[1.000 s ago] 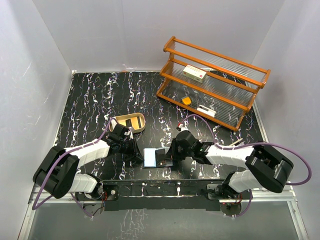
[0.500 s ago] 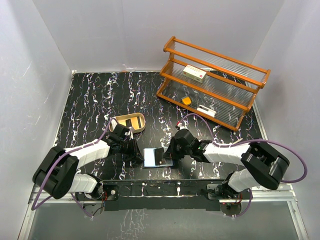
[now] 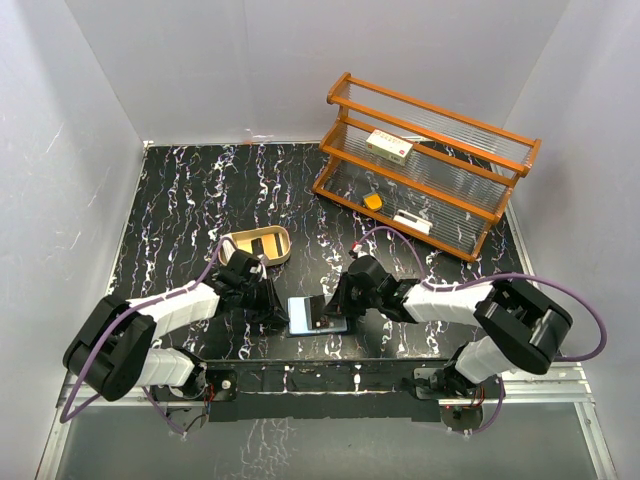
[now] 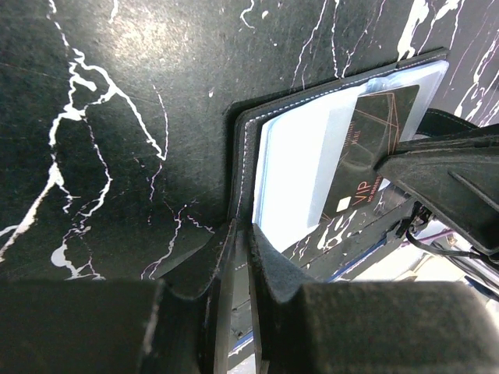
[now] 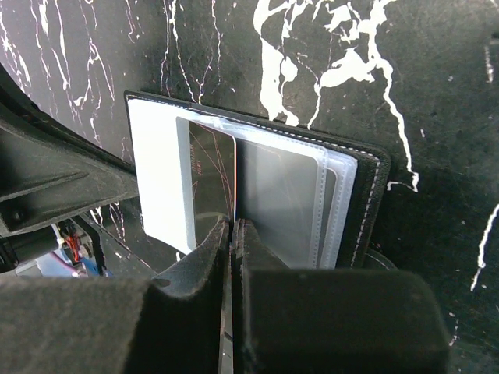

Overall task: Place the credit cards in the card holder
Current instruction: Insert the credit card into the card holder.

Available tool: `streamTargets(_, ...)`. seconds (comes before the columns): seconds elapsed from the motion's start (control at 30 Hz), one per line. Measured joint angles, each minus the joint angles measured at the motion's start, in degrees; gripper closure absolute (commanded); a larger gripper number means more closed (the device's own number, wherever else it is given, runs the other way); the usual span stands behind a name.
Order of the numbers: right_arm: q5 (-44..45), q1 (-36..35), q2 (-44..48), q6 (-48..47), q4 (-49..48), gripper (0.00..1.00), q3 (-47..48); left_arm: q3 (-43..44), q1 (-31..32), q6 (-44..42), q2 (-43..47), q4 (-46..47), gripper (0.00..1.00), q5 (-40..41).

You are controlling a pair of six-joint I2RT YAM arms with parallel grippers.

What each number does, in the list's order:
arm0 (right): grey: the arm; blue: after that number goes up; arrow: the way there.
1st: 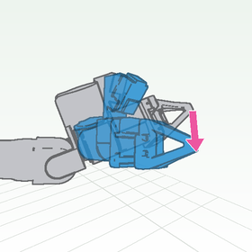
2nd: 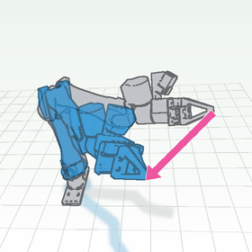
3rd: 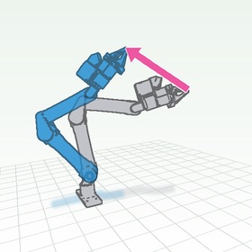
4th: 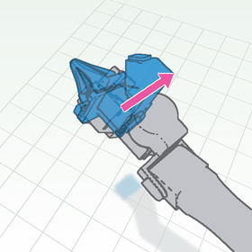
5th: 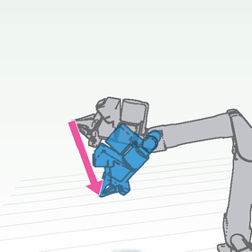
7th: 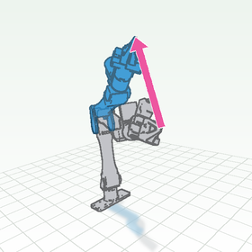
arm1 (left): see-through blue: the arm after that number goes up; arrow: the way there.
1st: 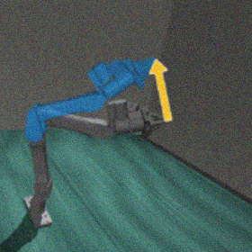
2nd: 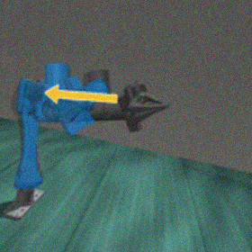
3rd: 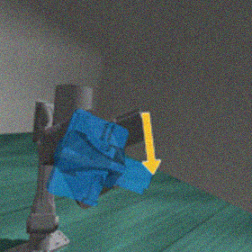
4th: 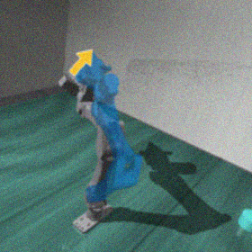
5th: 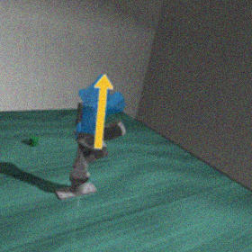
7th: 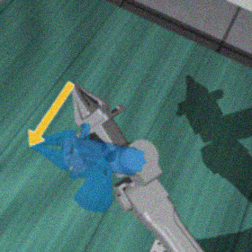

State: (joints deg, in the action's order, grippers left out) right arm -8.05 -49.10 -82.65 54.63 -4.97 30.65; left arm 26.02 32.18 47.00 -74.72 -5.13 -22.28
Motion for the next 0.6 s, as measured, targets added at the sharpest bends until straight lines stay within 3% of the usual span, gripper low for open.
streamTargets(0.43, -1.6, -0.2, -1.1, 1.0, -1.7, 0.76, 0.4, -0.4, 0.6, 1.5, 0.3, 0.8, 0.88, 0.3)
streamTargets(0.6, -0.9, -0.6, -0.7, -0.2, 1.8, 0.73, 2.2, -0.4, 0.7, 1.5, 0.5, 0.7, 0.88, 0.5)
